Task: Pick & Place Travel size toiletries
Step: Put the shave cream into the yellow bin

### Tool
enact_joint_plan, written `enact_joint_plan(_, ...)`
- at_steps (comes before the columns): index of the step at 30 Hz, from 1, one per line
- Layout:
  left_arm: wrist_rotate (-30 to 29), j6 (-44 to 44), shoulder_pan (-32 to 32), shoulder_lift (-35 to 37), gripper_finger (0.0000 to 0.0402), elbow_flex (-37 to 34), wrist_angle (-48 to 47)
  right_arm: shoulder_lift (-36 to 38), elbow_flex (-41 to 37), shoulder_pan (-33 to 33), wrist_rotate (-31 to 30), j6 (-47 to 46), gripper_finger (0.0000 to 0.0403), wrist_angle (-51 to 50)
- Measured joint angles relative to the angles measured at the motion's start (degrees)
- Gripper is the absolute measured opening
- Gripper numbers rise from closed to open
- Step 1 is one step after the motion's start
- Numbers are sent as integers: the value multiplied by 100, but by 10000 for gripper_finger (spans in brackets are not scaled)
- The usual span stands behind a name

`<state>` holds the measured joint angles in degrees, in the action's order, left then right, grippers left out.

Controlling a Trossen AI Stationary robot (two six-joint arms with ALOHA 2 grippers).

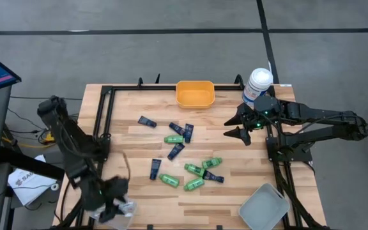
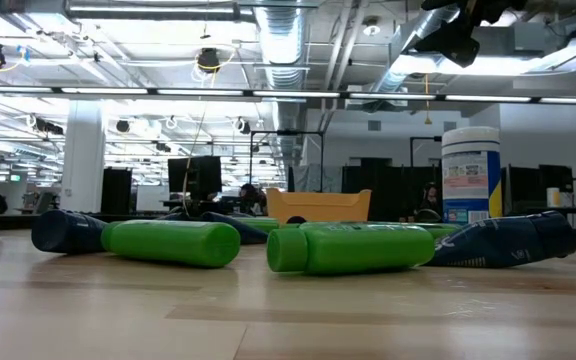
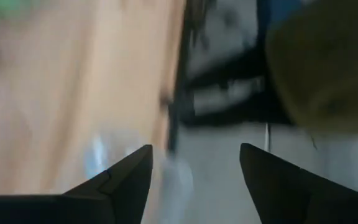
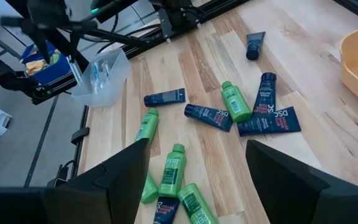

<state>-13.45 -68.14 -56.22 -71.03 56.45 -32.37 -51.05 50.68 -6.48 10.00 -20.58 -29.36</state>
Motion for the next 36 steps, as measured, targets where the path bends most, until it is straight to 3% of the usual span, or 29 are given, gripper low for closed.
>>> enact_joint_plan(6,-2819,2201,722,807,210,2,-9,1,0,1,-111,0,258,0)
enact_joint_plan(9,-3276,3259,1530,1110,210,7,-8,1,0,0,-128,0,258,2)
enact_joint_plan(12,-2610,4175,2590,1240,221,7,-24,0,0,2,-129,0,258,53)
enact_joint_plan(18,-515,5788,4775,982,257,4,-58,1,0,2,-129,-28,258,144)
enact_joint_plan(26,988,7561,6757,101,275,4,-306,2,0,2,-129,-181,258,157)
enact_joint_plan(30,1364,8386,7313,-420,274,4,-285,1,0,2,-129,-202,258,155)
enact_joint_plan(36,1450,9010,7845,-1127,275,4,-283,2,0,0,-129,-302,258,155)
